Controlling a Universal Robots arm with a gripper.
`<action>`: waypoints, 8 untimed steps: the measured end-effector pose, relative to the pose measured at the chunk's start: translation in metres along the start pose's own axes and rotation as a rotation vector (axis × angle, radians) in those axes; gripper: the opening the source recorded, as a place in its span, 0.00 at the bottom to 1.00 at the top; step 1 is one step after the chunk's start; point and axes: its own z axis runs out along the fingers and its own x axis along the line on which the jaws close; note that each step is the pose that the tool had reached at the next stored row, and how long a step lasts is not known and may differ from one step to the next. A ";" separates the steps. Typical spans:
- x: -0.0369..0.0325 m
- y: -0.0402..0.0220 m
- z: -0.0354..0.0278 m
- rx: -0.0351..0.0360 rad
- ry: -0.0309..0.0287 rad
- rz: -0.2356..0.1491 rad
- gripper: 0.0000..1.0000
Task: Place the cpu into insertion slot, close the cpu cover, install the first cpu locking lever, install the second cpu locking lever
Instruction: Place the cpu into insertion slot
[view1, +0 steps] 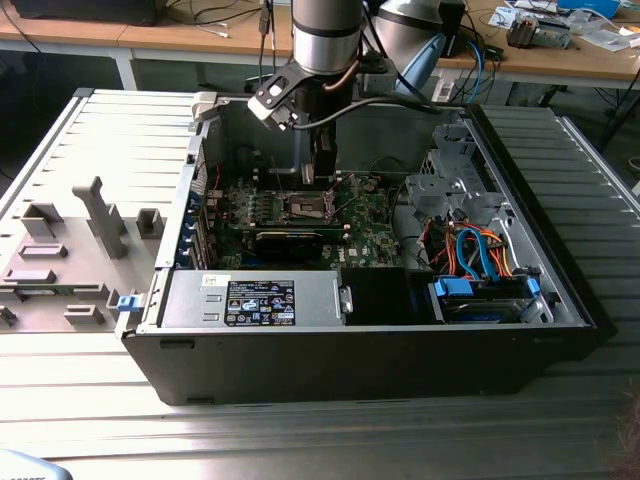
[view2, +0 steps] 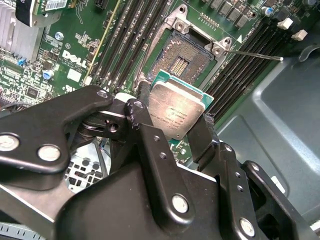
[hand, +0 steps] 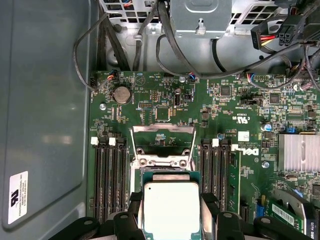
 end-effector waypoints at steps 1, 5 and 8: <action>0.0000 0.0000 0.0004 0.0000 -0.0001 0.000 0.55; 0.0000 0.0000 0.0015 0.0000 0.0000 0.000 0.55; -0.0001 -0.0001 0.0028 0.0000 -0.0001 0.000 0.55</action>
